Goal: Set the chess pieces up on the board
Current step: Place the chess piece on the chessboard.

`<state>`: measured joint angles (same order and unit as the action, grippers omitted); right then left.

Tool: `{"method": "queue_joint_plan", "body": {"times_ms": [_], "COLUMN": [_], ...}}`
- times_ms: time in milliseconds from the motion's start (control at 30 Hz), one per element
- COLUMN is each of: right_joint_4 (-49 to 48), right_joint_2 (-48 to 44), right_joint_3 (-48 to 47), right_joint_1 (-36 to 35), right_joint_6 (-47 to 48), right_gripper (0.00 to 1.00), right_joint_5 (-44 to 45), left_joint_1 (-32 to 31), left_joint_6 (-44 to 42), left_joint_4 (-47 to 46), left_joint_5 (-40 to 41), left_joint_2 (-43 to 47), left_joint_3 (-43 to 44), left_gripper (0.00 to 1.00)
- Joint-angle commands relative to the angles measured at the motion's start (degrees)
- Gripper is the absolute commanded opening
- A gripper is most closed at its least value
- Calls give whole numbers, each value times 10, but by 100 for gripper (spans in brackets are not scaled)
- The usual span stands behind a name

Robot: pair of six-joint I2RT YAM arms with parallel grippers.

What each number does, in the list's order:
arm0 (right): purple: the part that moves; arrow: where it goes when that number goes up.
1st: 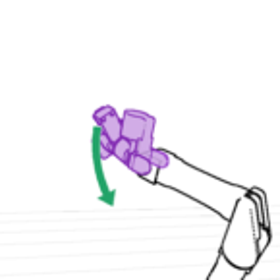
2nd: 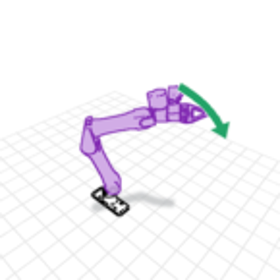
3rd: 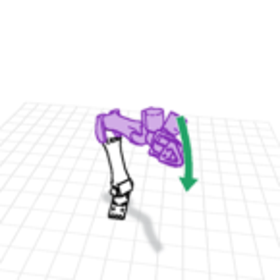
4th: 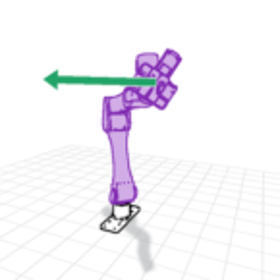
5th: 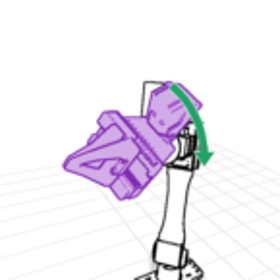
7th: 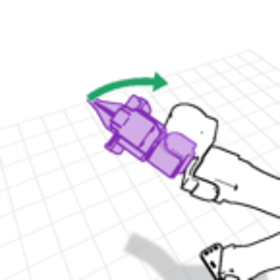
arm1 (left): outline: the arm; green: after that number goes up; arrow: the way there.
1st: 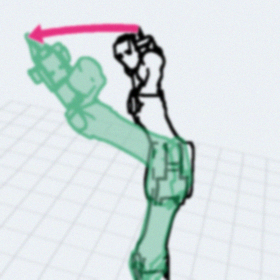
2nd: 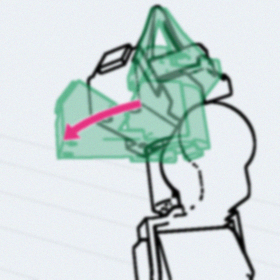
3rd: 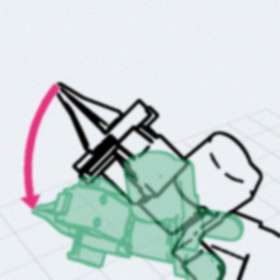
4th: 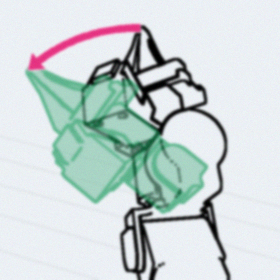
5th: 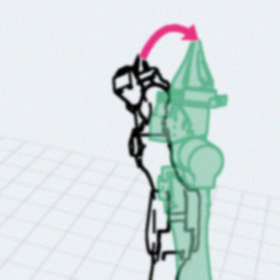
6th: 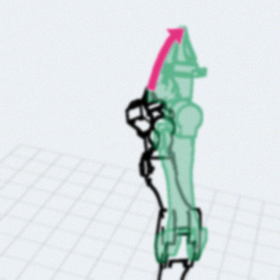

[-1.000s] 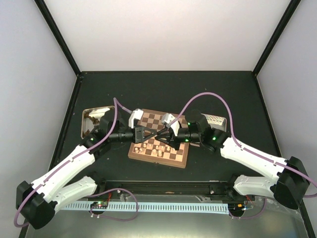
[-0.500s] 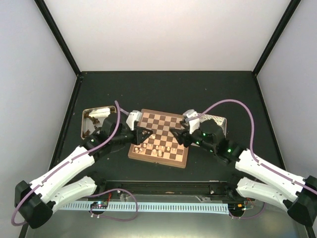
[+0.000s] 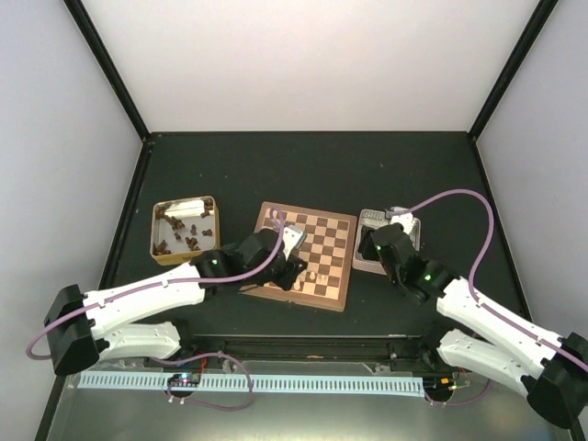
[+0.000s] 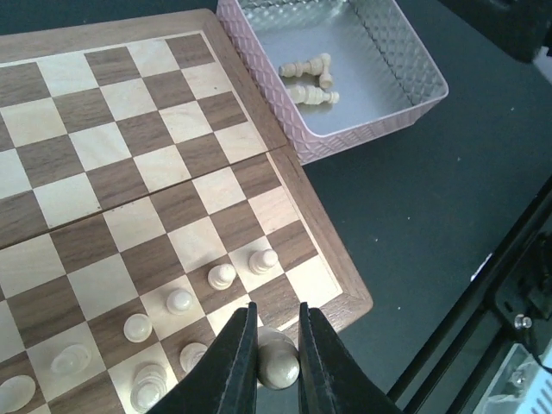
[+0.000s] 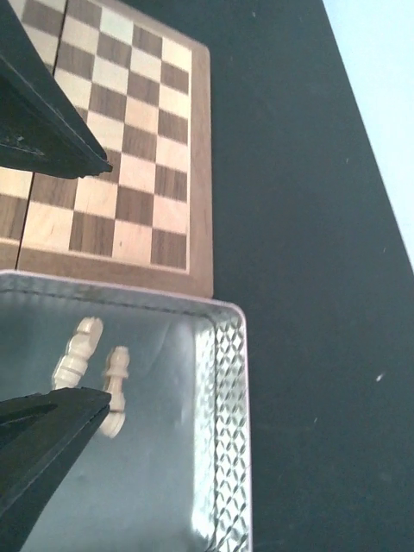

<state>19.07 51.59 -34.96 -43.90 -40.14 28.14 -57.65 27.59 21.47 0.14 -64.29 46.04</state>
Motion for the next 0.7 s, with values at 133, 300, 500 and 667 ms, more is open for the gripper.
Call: {"method": "queue_joint_plan", "body": {"times_ms": [133, 300, 500, 667], "right_joint_4": [5, 3, 4, -1], "right_joint_2": [9, 14, 17, 21], "right_joint_3": [18, 19, 22, 24], "right_joint_1": [19, 25, 32, 36], "right_joint_6": [-64, -63, -62, -61], "right_gripper": [68, 68, 68, 68], "right_joint_5": [7, 4, 0, -5], "left_joint_1": [-57, -73, -81, -82], "left_joint_6": [-34, -40, -6, 11], "left_joint_4": [-46, -68, -42, -49], "left_joint_5": [58, 71, 150, 172], "left_joint_2": [-31, -62, -51, 26], "left_joint_3": [0, -13, -28, -67], "left_gripper": [1, 2, 2, 2]}}
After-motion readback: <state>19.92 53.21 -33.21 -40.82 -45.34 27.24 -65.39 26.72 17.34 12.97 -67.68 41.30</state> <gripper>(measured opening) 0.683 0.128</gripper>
